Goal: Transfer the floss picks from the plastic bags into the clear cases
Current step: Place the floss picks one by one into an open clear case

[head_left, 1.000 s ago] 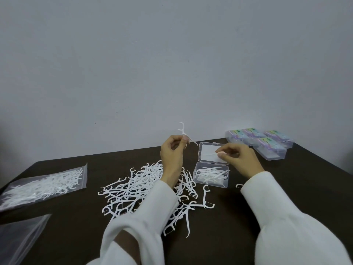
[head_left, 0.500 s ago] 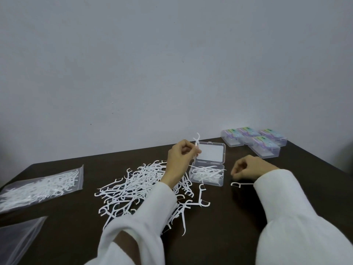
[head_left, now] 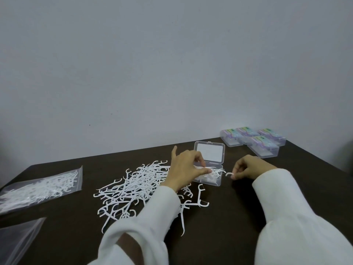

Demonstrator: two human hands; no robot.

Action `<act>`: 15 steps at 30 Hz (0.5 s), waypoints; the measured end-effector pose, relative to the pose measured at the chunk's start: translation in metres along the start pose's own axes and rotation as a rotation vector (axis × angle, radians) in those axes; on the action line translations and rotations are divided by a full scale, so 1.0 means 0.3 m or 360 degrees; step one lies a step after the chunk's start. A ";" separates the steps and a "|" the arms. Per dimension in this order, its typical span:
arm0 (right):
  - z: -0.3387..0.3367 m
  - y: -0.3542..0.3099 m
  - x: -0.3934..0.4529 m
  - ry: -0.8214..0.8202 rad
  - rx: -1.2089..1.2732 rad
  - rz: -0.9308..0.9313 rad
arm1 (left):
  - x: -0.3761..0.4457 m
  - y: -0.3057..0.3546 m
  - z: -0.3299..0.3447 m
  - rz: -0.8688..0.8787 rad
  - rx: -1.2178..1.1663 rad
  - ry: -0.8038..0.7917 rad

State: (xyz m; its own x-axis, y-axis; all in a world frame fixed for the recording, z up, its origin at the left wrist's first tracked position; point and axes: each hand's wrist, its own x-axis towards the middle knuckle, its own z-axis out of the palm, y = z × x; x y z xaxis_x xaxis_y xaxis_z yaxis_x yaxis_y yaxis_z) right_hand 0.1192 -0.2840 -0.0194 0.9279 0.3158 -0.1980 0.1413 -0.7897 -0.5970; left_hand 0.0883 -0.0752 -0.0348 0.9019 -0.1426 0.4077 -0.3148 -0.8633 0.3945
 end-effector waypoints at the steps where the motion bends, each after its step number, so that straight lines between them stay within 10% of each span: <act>1: -0.001 0.002 0.000 0.0059 0.0067 -0.0016 | 0.000 -0.003 -0.004 -0.0020 -0.0016 0.0022; 15: 0.047 -0.082 0.006 0.0537 0.0446 -0.0512 | -0.017 -0.061 -0.006 -0.0236 -0.0745 0.0080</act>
State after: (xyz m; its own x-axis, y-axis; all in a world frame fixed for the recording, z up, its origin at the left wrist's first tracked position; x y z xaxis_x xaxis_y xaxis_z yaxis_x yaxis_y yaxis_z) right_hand 0.1123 -0.2566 -0.0160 0.9187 0.2959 0.2618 0.3819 -0.4957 -0.7800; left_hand 0.0888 -0.0576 -0.0426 0.9352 -0.0013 0.3540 -0.2938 -0.5607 0.7742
